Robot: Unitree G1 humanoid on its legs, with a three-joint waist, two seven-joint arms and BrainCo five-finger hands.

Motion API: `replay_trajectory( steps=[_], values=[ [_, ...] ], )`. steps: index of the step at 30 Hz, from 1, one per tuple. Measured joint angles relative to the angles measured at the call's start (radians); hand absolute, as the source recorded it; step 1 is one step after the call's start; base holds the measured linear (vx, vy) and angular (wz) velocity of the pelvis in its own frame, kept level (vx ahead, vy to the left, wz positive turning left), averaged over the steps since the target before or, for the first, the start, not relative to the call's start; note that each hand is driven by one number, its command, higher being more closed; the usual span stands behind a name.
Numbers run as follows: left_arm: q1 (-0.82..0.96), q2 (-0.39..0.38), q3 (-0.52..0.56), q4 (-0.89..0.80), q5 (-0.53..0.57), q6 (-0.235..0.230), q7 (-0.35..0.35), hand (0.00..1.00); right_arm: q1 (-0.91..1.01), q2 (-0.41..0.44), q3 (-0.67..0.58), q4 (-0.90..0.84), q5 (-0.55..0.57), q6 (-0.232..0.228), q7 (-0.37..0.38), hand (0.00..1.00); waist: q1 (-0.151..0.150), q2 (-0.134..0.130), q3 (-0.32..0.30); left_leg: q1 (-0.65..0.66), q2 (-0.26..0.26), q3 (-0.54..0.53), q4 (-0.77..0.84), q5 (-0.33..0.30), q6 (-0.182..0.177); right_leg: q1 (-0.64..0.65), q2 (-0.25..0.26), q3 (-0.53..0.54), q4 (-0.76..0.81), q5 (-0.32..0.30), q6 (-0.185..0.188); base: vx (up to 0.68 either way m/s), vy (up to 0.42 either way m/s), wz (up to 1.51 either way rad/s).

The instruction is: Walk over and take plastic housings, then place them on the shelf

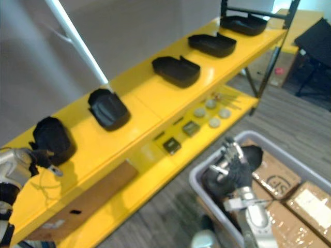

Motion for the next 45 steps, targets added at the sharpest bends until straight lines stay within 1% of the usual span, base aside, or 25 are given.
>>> replay_trajectory(
  steps=[4, 9, 15, 21, 31, 33, 35, 36, 37, 38, 39, 40, 41, 42, 43, 44, 45],
  values=[
    [0.023, 0.000, 0.000, 0.000, 0.000, -0.010, -0.001, 0.00, 0.000, 0.000, -0.001, 0.000, 0.000, 0.000, 0.002, 0.00, 0.000, 0.002, -0.002, 0.000, 0.000, 0.000, 0.000, 0.000, 0.000, 0.000, 0.000, 0.000, 0.000, 0.000, 0.000, -0.02, 0.005, 0.00],
    [0.029, -0.001, 0.000, 0.000, 0.000, -0.010, 0.000, 0.00, -0.001, -0.001, -0.002, 0.000, 0.000, 0.000, 0.020, 0.00, 0.002, 0.000, -0.004, 0.001, 0.000, 0.000, 0.000, 0.000, 0.000, 0.000, 0.001, 0.000, 0.000, 0.000, 0.000, 0.00, 0.000, 0.00],
    [0.051, -0.002, 0.000, 0.000, -0.001, -0.017, 0.003, 0.00, -0.002, -0.002, -0.010, 0.000, 0.000, 0.000, 0.021, 0.00, 0.001, 0.001, -0.006, 0.003, 0.000, 0.001, 0.000, 0.000, 0.000, 0.001, 0.000, 0.003, 0.000, 0.000, 0.000, 0.00, 0.000, 0.00],
    [0.088, -0.009, 0.000, 0.001, -0.002, -0.017, 0.013, 0.00, -0.003, -0.005, -0.011, 0.000, 0.000, 0.001, 0.025, 0.00, 0.002, 0.000, -0.036, 0.006, 0.000, 0.001, 0.000, 0.000, 0.000, 0.001, 0.000, 0.003, 0.000, -0.001, -0.001, 0.00, 0.000, 0.00],
    [0.102, -0.014, 0.000, 0.001, -0.006, -0.015, 0.019, 0.00, -0.002, -0.011, -0.026, 0.000, 0.000, 0.001, 0.040, 0.00, 0.002, 0.001, -0.037, 0.008, 0.000, 0.002, -0.002, 0.001, 0.000, 0.005, 0.000, 0.003, 0.000, -0.001, -0.001, 0.00, 0.000, 0.00],
    [0.102, -0.018, 0.000, 0.001, -0.025, -0.003, 0.091, 0.00, -0.002, -0.011, -0.040, 0.000, 0.000, 0.001, 0.040, 0.00, 0.003, 0.001, -0.037, 0.009, 0.000, 0.002, -0.002, 0.001, 0.000, 0.004, 0.000, 0.003, 0.000, -0.001, -0.001, 0.00, 0.000, 0.00],
    [0.102, -0.027, 0.004, 0.000, -0.080, 0.013, 0.209, 0.00, -0.002, -0.011, -0.043, 0.001, 0.000, 0.001, 0.041, 0.00, 0.004, 0.001, -0.038, 0.009, 0.000, 0.002, -0.002, 0.001, 0.000, 0.004, 0.000, 0.003, 0.000, -0.001, -0.001, 0.00, 0.000, 0.00],
    [0.101, -0.046, 0.033, 0.000, -0.128, 0.010, 0.316, 0.00, 0.000, -0.011, -0.042, 0.002, 0.000, 0.001, 0.042, 0.00, 0.005, 0.001, -0.038, 0.009, 0.000, 0.001, -0.002, 0.001, 0.000, 0.004, 0.000, 0.003, 0.000, -0.001, -0.001, 0.00, 0.000, 0.00],
    [0.100, -0.060, 0.054, 0.000, -0.144, 0.004, 0.381, 0.00, 0.000, -0.010, -0.042, 0.006, 0.000, 0.001, 0.044, 0.00, 0.006, 0.001, -0.038, 0.009, 0.000, 0.001, -0.002, 0.001, 0.000, 0.004, 0.000, 0.003, 0.000, -0.001, -0.001, 0.00, 0.000, 0.00],
    [0.095, -0.090, 0.096, -0.003, -0.184, -0.011, 0.517, 0.00, 0.000, -0.008, -0.042, 0.017, 0.000, -0.001, 0.048, 0.00, 0.007, -0.001, -0.039, 0.009, -0.001, 0.001, -0.002, 0.001, 0.000, 0.004, 0.000, 0.003, 0.000, -0.001, -0.001, 0.00, 0.000, 0.00],
    [0.089, -0.110, 0.123, -0.006, -0.215, -0.021, 0.595, 0.00, 0.001, -0.004, -0.041, 0.030, 0.000, -0.002, 0.050, 0.00, 0.008, -0.003, -0.040, 0.008, -0.001, 0.001, -0.002, 0.001, 0.001, 0.004, 0.000, 0.003, 0.000, -0.001, -0.001, 0.00, 0.000, 0.00],
    [0.079, -0.135, 0.152, -0.009, -0.248, -0.045, 0.704, 0.00, 0.006, 0.001, -0.041, 0.042, 0.000, -0.002, 0.056, 0.00, 0.009, -0.005, -0.043, 0.008, -0.001, 0.001, -0.002, 0.001, 0.001, 0.004, 0.000, 0.002, 0.000, -0.001, -0.001, 0.00, 0.000, 0.00],
    [0.078, -0.145, 0.164, -0.013, -0.255, -0.061, 0.761, 0.00, 0.009, 0.003, -0.041, 0.044, 0.000, -0.003, 0.062, 0.00, 0.010, -0.006, -0.043, 0.007, -0.001, 0.001, -0.002, 0.001, 0.001, 0.004, 0.000, 0.002, 0.000, -0.001, -0.001, 0.00, 0.000, 0.00],
    [0.074, -0.164, 0.175, -0.018, -0.259, -0.094, 0.873, 0.00, 0.018, 0.007, -0.041, 0.044, 0.000, -0.007, 0.067, 0.00, 0.010, -0.007, -0.044, 0.007, -0.001, 0.001, -0.002, 0.001, 0.001, 0.004, 0.000, 0.002, 0.000, -0.001, -0.001, 0.00, 0.000, 0.00],
    [0.074, -0.180, 0.188, -0.035, -0.294, -0.134, 0.982, 0.00, 0.027, 0.010, -0.041, 0.044, 0.000, -0.012, 0.069, 0.00, 0.010, -0.009, -0.045, 0.006, -0.001, 0.001, -0.002, 0.001, 0.001, 0.004, 0.001, 0.003, 0.000, -0.001, 0.000, 0.00, 0.000, 0.00],
    [0.072, -0.192, 0.200, -0.043, -0.306, -0.159, 1.041, 0.00, 0.031, 0.013, -0.041, 0.044, 0.000, -0.013, 0.069, 0.00, 0.010, -0.010, -0.045, 0.006, -0.001, 0.001, -0.003, 0.001, 0.001, 0.003, 0.001, 0.003, 0.000, 0.000, 0.000, 0.00, 0.000, 0.00],
    [0.065, -0.210, 0.217, -0.065, -0.328, -0.195, 1.132, 0.00, 0.040, 0.019, -0.040, 0.044, 0.000, -0.014, 0.069, 0.00, 0.011, -0.012, -0.046, 0.006, -0.001, 0.001, -0.003, 0.001, 0.001, 0.003, 0.001, 0.003, 0.000, 0.000, 0.000, 0.00, 0.000, 0.00]
  ],
)
